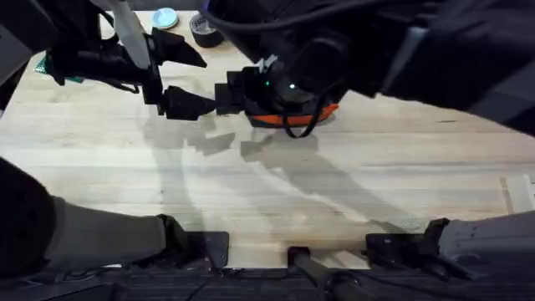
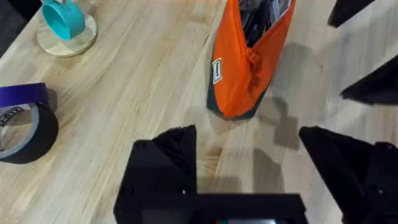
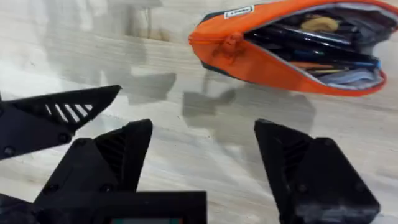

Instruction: Unzip the bag, pick up the pens from the table one at a time and place them inside, then zip the bag closed.

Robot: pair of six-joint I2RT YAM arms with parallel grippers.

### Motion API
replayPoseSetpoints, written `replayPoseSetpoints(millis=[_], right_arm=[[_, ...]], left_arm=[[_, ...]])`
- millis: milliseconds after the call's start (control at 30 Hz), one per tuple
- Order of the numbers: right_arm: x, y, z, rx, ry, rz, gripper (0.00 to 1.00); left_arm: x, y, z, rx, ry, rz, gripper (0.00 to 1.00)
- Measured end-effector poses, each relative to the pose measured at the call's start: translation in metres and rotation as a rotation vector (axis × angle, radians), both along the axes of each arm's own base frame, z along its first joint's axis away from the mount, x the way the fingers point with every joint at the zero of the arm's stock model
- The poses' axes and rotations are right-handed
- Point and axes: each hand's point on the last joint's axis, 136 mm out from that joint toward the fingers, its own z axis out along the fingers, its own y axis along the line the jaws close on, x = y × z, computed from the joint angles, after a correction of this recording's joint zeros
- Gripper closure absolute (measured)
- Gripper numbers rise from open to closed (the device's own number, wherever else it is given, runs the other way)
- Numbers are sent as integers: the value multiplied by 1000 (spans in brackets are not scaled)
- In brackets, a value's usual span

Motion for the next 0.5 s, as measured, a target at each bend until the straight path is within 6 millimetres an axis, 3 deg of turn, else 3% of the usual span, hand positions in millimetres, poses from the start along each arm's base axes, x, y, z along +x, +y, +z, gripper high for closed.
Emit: replayPoseSetpoints(millis=[333, 500], right_arm=[[6, 10, -20, -17, 16, 4, 17], [11, 9, -20, -30, -5, -7, 18]], left_arm=[[0, 0, 0, 0, 0, 0, 6], [0, 0, 0, 0, 0, 0, 6]])
